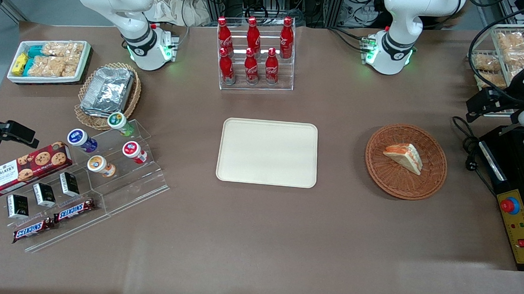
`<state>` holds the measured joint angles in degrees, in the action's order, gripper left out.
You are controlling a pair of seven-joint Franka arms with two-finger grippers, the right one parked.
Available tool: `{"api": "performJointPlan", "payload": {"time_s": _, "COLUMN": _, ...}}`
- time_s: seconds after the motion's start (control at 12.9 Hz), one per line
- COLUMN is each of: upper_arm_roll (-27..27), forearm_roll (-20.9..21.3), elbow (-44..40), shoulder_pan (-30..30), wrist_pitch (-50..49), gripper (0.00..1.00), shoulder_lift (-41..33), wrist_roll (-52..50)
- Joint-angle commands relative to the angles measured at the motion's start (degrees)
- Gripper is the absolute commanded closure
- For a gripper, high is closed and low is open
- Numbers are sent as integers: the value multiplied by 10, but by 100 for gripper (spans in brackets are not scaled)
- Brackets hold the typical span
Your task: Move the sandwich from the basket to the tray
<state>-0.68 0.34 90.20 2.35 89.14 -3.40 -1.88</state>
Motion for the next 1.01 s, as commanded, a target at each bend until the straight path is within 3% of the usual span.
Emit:
{"api": "performJointPlan", "payload": {"time_s": 0.0, "upper_arm_roll": -5, "forearm_roll": 0, "elbow": -17, "shoulder_pan": -5, "wrist_pitch": -16, "gripper": 0, "shoulder_lift": 9, "wrist_roll": 3}}
{"api": "performJointPlan", "payload": {"time_s": 0.16, "upper_arm_roll": -5, "forearm_roll": -2, "elbow": -16, "shoulder_pan": -5, "wrist_pitch": -21, "gripper": 0, "shoulder_lift": 10, "wrist_roll": -12}}
{"api": "performJointPlan", "payload": {"time_s": 0.47, "upper_arm_roll": -5, "forearm_roll": -1, "elbow": 15, "shoulder_pan": -4, "wrist_pitch": -34, "gripper": 0, "shoulder_lift": 7, "wrist_roll": -172}}
{"api": "performJointPlan", "payload": {"time_s": 0.62, "upper_arm_roll": -5, "forearm_roll": -2, "elbow": 59, "shoulder_pan": -5, "wrist_pitch": -27, "gripper": 0, "shoulder_lift": -10, "wrist_roll": -268}}
{"api": "performJointPlan", "payload": {"time_s": 0.78, "upper_arm_roll": -4, "forearm_roll": -1, "elbow": 122, "shoulder_pan": -5, "wrist_pitch": 1, "gripper": 0, "shoulder_lift": -38, "wrist_roll": -274}}
{"api": "performJointPlan", "payload": {"time_s": 0.93, "upper_arm_roll": 1, "forearm_roll": -1, "elbow": 235, "shoulder_pan": -6, "wrist_pitch": 92, "gripper": 0, "shoulder_lift": -87, "wrist_roll": -277}}
